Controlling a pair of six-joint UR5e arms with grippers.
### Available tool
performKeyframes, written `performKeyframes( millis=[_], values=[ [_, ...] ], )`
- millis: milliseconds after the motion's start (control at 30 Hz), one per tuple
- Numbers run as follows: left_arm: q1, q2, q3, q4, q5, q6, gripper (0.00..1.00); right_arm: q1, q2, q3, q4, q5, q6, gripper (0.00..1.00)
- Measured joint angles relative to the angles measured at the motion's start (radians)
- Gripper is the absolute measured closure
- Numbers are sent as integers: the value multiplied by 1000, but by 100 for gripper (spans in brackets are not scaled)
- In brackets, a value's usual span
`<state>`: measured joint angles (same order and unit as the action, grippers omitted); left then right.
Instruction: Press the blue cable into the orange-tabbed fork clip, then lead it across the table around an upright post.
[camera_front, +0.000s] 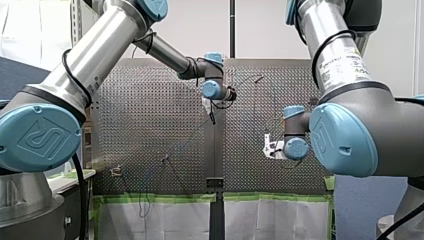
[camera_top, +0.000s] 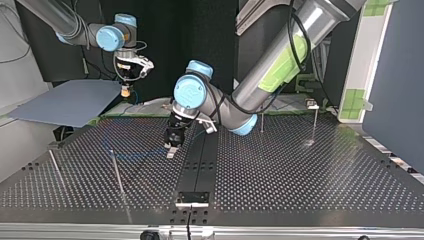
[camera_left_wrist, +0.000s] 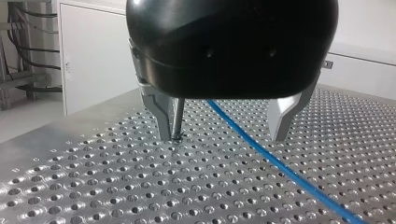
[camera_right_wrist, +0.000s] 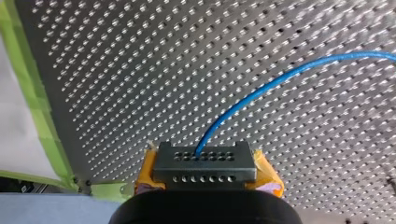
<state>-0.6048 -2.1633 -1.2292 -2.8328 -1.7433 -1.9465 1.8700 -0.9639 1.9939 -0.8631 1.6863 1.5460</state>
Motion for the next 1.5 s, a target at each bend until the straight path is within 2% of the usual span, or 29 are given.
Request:
performKeyframes(
  millis=[300,633,833,1033,1233,1400,1500],
  values=[
    [4,0,0,-2,0,0,0,-16,80,-7,-80,11,23,100],
    [8,1,0,-17,0,-2,0,-41,163,-21,-163,29,29,100],
    [10,1,0,-56,0,-3,0,-60,219,-48,-219,55,35,100],
    [10,1,0,-95,-1,-1,0,-70,273,-67,-273,62,44,100],
    [10,1,0,-109,-1,1,0,-90,327,-91,-327,76,68,100],
    [12,1,0,-123,-1,5,0,-109,373,-111,-366,112,106,100],
    [13,2,0,-139,-2,11,0,-119,397,-115,-377,128,123,100]
  ],
)
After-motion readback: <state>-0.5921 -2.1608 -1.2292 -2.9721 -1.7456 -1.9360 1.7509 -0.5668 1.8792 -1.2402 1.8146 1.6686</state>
